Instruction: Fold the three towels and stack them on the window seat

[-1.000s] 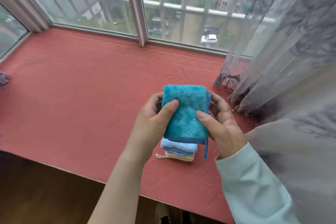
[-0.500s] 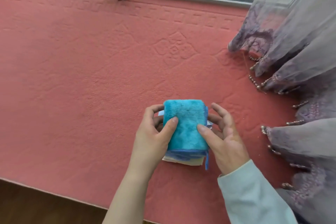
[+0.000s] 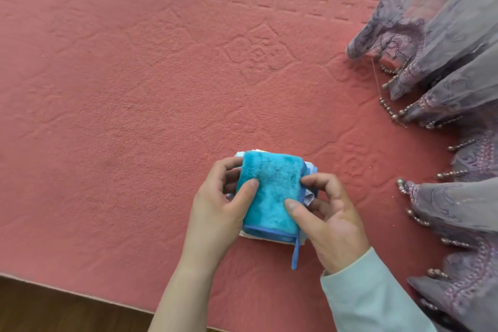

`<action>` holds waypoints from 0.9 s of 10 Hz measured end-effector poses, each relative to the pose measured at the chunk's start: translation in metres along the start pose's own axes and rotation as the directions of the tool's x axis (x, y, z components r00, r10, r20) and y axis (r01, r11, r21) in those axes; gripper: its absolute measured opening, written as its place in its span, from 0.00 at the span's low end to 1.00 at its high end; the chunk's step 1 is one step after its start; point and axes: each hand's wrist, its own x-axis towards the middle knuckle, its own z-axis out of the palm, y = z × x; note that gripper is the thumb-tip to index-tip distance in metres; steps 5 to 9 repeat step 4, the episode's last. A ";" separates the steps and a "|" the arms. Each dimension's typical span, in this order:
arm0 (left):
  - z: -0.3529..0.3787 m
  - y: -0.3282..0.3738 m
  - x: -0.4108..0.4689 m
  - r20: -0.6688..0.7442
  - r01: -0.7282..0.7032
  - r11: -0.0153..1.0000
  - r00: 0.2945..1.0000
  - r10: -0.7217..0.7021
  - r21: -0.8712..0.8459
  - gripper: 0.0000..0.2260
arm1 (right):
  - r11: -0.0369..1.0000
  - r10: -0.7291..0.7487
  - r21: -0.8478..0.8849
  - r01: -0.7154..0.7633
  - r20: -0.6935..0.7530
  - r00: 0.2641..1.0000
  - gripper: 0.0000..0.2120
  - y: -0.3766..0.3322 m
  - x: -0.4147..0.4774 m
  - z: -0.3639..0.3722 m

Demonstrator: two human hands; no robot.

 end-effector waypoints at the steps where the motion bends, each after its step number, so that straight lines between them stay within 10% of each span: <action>1: -0.004 -0.001 -0.001 0.009 -0.018 0.996 1.000 0.017 0.092 0.14 | 0.987 -0.058 -0.150 0.056 -0.012 0.998 0.16 0.000 -0.001 0.003; 9: -0.029 0.042 -0.012 -0.053 -0.120 0.993 0.991 0.120 -0.007 0.11 | 0.991 -0.081 -0.111 0.070 -0.098 0.992 0.23 -0.040 -0.010 -0.001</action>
